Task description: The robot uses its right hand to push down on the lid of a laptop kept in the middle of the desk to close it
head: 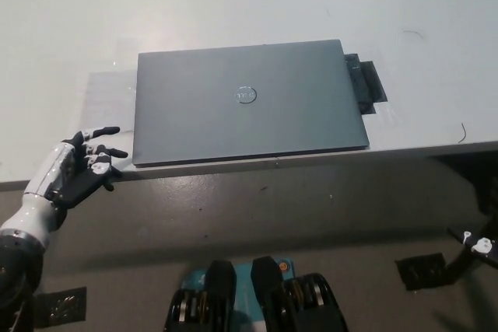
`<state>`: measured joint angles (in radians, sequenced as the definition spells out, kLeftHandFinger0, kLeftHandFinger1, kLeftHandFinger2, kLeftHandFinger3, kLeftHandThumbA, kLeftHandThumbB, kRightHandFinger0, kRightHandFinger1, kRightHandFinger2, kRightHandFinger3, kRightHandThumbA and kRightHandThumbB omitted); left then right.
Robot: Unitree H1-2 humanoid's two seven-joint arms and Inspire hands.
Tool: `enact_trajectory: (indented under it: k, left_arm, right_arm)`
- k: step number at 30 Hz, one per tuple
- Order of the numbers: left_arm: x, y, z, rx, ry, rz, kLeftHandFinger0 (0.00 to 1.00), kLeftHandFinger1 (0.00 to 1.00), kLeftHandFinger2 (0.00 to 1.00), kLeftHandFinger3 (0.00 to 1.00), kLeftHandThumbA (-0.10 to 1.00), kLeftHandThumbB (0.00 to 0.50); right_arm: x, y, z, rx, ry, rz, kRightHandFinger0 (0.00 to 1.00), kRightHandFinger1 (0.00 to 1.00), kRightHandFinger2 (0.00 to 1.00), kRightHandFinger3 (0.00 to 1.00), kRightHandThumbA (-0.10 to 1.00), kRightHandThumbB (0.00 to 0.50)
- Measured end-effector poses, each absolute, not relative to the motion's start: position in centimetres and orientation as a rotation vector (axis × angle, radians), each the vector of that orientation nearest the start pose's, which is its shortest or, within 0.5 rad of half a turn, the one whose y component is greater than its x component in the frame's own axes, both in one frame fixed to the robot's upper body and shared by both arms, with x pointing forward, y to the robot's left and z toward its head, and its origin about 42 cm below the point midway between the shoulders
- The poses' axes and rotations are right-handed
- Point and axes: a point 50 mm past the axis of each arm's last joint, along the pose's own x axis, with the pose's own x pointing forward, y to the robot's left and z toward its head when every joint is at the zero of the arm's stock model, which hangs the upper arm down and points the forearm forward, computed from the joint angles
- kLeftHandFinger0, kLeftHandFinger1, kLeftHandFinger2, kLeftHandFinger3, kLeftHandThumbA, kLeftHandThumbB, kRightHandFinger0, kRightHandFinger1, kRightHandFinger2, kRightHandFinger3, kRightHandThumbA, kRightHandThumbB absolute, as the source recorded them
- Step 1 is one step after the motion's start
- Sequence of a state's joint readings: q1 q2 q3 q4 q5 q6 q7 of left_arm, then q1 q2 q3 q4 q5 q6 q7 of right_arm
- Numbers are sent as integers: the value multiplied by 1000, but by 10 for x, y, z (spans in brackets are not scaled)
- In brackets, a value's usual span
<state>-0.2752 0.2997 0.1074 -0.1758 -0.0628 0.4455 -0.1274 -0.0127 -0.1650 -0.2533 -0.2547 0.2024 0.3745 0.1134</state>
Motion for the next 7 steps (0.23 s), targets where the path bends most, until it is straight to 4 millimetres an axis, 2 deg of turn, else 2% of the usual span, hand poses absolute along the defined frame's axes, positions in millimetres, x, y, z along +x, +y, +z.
enact_trajectory:
  k: [3,7]
  left_arm:
    - [355,303,216,212,1,-40,397,425,554,742,132,0]
    - [352,304,213,212,9,-37,417,427,550,749,142,0]
  right_arm:
    - [277,-315,159,39,62,-80,1000,999,947,1000,1000,381]
    - [278,-316,160,25,59,-85,1000,1000,949,1000,1000,360]
